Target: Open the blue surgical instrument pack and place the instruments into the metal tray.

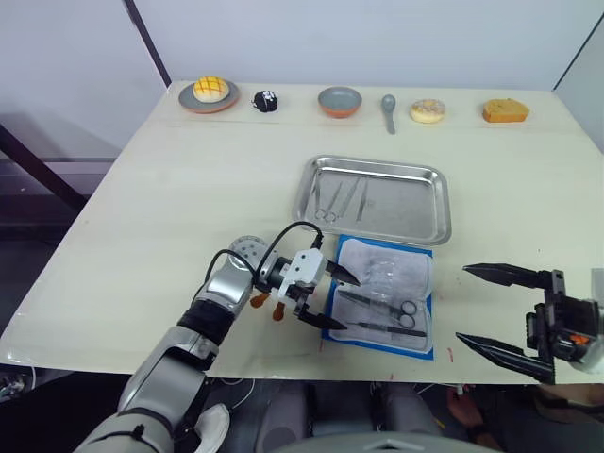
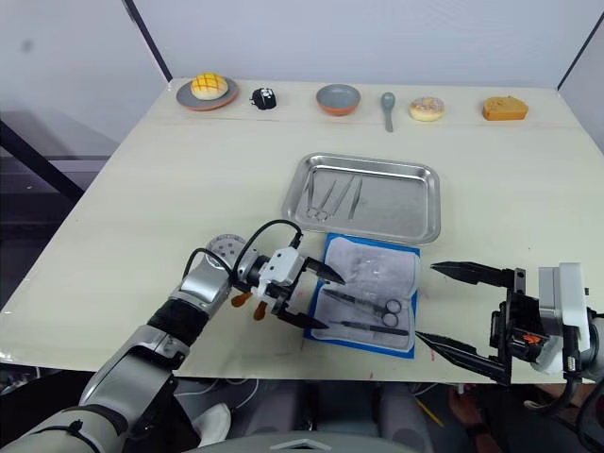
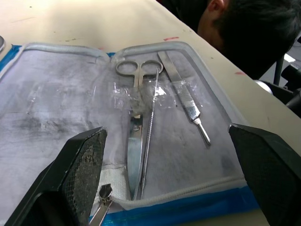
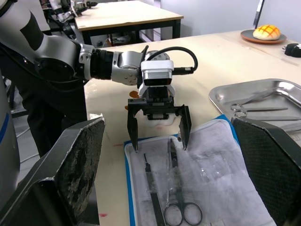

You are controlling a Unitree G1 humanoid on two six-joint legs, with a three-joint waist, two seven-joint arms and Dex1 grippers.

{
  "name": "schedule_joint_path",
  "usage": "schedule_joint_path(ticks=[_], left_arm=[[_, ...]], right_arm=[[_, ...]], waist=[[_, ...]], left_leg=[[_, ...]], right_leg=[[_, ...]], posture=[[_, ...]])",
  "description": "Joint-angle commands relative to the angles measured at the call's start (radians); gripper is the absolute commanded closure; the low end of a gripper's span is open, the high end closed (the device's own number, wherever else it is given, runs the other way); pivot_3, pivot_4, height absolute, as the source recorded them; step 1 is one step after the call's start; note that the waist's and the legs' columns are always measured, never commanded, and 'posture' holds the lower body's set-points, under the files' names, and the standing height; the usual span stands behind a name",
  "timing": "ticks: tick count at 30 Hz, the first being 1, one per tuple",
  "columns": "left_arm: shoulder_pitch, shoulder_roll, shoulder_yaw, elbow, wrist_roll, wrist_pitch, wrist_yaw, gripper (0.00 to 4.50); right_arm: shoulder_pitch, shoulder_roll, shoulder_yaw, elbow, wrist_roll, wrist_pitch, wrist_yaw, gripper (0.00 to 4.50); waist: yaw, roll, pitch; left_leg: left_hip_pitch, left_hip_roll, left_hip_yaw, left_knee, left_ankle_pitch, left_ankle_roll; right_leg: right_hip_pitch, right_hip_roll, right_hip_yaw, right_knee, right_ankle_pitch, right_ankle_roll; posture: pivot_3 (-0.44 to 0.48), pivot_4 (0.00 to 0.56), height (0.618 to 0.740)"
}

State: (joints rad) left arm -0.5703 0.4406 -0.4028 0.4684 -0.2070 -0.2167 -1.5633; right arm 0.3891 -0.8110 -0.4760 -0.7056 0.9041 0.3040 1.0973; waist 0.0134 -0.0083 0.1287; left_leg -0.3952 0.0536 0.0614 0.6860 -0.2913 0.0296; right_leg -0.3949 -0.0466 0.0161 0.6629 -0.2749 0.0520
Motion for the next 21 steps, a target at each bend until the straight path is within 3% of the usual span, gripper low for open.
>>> schedule_joint_path(ticks=[1,8,12,21], left_arm=[[0.035,-0.002,-0.055,0.092,0.071,-0.015,-0.040,0.10],[0.038,-0.012,-0.082,0.153,0.129,-0.024,-0.036,0.10],[0.046,-0.001,-0.099,0.174,0.151,0.001,-0.043,0.10],[0.047,-0.020,-0.095,0.231,0.155,-0.017,-0.026,0.10]], right_arm=[[-0.010,0.000,0.005,-0.031,-0.011,-0.005,-0.003,0.00],[-0.027,-0.006,0.028,-0.034,-0.034,-0.001,-0.015,0.00],[-0.049,-0.010,0.044,-0.031,-0.037,0.006,-0.021,0.00],[-0.101,-0.015,0.066,-0.029,-0.024,0.031,-0.030,0.00]], waist=[[0.000,0.002,-0.002],[-0.001,0.011,-0.014],[-0.003,0.011,-0.016],[-0.004,0.013,-0.025]], left_leg=[[0.000,0.000,0.000,0.000,0.000,0.000],[0.002,-0.001,0.001,-0.001,-0.001,0.001],[0.018,-0.002,0.000,-0.003,-0.006,0.010],[0.018,-0.001,0.000,-0.003,-0.006,0.010]], right_leg=[[0.000,0.000,0.000,0.000,0.000,0.000],[0.002,0.000,0.001,-0.001,0.000,0.000],[0.017,0.001,0.004,-0.004,-0.002,0.000],[0.017,0.001,0.005,-0.004,-0.003,0.000]], posture=[[0.000,0.150,0.732],[0.000,0.150,0.732],[0.000,0.150,0.732],[0.000,0.150,0.732]])
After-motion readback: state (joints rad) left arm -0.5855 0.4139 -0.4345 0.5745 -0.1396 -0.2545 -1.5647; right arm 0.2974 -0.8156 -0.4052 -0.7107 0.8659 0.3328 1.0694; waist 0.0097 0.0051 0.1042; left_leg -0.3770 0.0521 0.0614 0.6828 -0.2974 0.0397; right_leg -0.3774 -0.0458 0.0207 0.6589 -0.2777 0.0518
